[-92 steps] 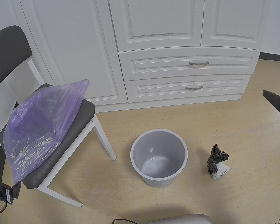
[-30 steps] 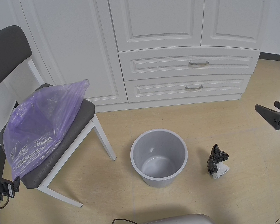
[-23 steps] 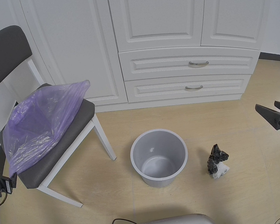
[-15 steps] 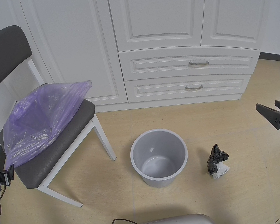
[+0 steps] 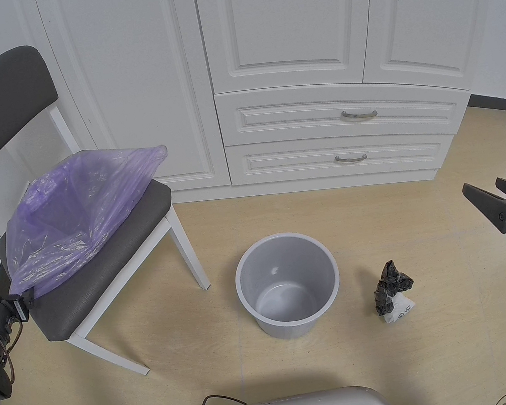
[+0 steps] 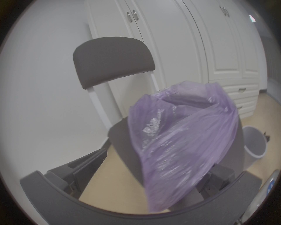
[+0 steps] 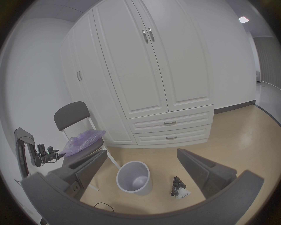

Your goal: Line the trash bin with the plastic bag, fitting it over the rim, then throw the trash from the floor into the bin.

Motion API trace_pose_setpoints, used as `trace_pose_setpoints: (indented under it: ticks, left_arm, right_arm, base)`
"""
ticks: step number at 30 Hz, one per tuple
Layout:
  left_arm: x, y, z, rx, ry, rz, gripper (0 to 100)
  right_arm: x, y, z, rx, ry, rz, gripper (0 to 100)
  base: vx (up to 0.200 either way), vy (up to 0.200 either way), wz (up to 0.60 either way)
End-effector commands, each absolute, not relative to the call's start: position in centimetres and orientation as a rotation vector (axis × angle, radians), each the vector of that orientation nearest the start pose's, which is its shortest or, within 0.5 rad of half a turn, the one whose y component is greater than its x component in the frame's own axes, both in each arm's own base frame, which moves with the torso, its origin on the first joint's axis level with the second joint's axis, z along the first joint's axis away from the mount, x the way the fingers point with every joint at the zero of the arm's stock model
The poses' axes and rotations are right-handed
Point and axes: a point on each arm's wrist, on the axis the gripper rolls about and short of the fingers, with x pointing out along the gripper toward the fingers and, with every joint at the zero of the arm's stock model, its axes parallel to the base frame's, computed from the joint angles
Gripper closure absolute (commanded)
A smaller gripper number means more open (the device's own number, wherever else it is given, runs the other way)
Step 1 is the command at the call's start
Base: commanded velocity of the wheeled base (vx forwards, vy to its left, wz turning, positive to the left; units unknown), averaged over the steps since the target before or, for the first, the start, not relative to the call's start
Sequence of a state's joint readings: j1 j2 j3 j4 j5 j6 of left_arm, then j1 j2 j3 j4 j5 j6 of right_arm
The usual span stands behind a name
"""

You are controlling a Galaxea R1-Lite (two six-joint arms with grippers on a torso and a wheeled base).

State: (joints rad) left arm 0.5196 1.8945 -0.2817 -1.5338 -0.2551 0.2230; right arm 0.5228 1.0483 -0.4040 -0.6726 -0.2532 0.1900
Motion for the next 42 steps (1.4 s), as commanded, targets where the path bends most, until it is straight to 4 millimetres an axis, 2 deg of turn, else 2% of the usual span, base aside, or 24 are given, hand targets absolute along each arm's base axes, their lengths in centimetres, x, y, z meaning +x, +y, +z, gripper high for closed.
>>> trace_pose_setpoints:
  ticks: [1, 24, 25, 38, 42]
  left_arm:
    - [23.9, 13.1, 9.4, 0.111, 0.095, 0.185, 0]
    - [23.8, 13.3, 9.9, 0.101, 0.077, 0.193, 0]
    - [23.8, 13.3, 9.9, 0.105, 0.076, 0.193, 100]
    - [23.5, 13.0, 10.2, 0.111, 0.067, 0.191, 100]
    - [23.0, 12.8, 11.3, 0.125, 0.034, 0.195, 100]
  right_arm:
    - [12.1, 6.5, 21.7, 0.199, 0.000, 0.282, 0]
    - [12.0, 6.5, 21.5, 0.195, 0.005, 0.285, 0]
    - [12.0, 6.5, 21.4, 0.194, 0.007, 0.286, 0]
    - [11.6, 6.5, 20.8, 0.131, 0.011, 0.302, 0]
    - [10.7, 6.8, 20.6, 0.116, -0.005, 0.355, 0]
  base:
    - [0.000, 0.000, 0.00]
    - [0.000, 0.000, 0.00]
    - [0.000, 0.000, 0.00]
    - [0.000, 0.000, 0.00]
    - [0.000, 0.000, 0.00]
